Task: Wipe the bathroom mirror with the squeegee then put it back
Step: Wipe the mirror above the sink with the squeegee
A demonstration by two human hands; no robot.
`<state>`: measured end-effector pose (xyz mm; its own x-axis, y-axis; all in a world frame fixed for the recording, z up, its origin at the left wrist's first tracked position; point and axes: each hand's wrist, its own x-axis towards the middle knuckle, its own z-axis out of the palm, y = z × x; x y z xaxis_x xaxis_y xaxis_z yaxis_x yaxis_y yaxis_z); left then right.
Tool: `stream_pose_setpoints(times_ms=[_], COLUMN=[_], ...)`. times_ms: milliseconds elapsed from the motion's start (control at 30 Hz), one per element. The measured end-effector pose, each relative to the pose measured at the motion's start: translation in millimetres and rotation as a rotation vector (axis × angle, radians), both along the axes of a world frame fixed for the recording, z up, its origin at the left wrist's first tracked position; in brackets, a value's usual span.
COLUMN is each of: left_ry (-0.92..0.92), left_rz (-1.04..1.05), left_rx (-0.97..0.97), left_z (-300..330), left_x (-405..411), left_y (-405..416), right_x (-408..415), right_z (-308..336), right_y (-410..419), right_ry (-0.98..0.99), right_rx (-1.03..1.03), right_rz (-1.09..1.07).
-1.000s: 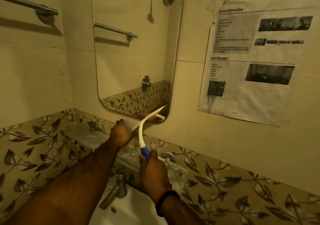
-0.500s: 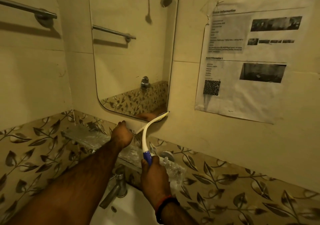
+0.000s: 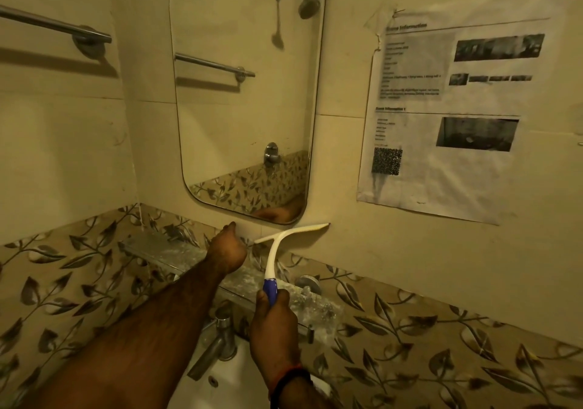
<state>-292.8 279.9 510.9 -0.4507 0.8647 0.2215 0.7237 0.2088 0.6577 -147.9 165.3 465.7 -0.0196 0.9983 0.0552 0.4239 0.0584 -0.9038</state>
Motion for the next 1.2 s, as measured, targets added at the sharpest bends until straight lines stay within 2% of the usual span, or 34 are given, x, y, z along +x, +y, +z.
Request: stream_pose_setpoints(times_ms=[133,500,633,800,1067,1200], left_ry=[-0.037,-0.15,-0.129,-0.132,0.079,0.2], left_rz=[-0.015,-0.061,-0.049,-0.065,0.021,-0.026], left_rx=[0.022,0.043,0.018,0.034,0.072,0.111], left_z=[-0.9,-10.2,-12.3,-14.7,-16.8,-19.3], left_x=[-2.8,-1.3,-2.9,12.0,68.8,105.8], left_y=[-2.6,-11.7,-16.4,-22.7,-46.6,-61.1], right_x=[3.7,25.5,31.9,41.6,74.7,102.0], right_z=[-1.6,-11.8,-20.9,-25.4,-13.6,-7.8], right_y=[-3.3,-22.7,-29.5,-35.0,-40.4,-49.6], right_ry=[0.037,0.301,0.298,0.309,0.352,0.391], right_rx=[0.014,0.002,0.045,0.003,0.021,0.021], right_rz=[0.0,0.092,0.06,0.035,0.012,-0.059])
